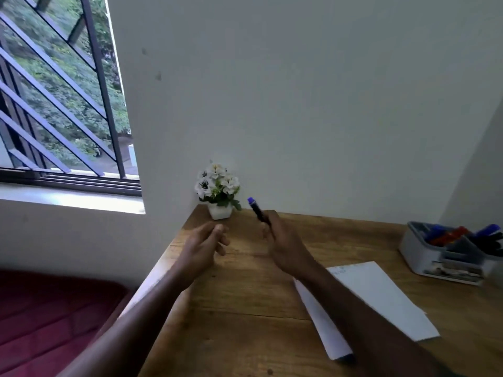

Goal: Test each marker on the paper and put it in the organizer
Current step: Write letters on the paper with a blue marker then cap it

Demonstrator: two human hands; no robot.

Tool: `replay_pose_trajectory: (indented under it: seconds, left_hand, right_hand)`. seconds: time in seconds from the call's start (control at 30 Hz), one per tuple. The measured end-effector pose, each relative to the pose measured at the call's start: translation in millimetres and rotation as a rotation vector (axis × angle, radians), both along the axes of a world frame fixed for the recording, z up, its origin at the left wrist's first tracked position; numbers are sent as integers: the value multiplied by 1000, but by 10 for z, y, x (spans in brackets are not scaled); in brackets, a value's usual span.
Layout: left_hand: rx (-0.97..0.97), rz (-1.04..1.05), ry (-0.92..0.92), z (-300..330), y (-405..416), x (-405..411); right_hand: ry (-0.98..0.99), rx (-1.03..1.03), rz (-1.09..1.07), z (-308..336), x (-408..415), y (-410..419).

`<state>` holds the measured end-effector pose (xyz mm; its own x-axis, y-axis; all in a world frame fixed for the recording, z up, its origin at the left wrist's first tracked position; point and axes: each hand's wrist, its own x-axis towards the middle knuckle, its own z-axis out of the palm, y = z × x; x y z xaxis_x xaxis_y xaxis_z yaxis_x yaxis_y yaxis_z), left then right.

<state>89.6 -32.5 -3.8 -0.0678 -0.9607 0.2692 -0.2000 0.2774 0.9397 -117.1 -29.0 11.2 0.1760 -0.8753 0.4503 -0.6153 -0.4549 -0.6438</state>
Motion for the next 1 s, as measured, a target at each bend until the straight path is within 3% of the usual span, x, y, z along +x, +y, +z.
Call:
replay_pose_trajectory:
  seconds: [0.13,0.33,0.47,0.57,0.63,0.87,0.93,1.0]
  left_hand:
    - [17,-184,-36,49,53,-605]
    - [-13,-386,-20,124,147,-1356]
    - [8,-355,24,173,83,-1611]
    - [26,-338,46,157,2,-1756]
    - [-6,-311,50,145,-48,-1841]
    - [-82,-358,56,20,-237,-1866]
    - [-95,-380,-36,-38,-276,-1821]
    - [-91,-382,-140,-83,-309,-1771]
  right_hand:
    - [-347,110,54,4,-385,127]
    - [-709,127,11,16,-718,236]
    - [-1101,130,23,113,-768,193]
    - [-1241,128,16,146,-806,177]
    - [-1235,139,-12,150,-827,176]
    - [-765,-30,-203,107,-1106,172]
    - [-757,-69,-265,125,-1226,158]
    - [-899,-136,-297,167,-1360,172]
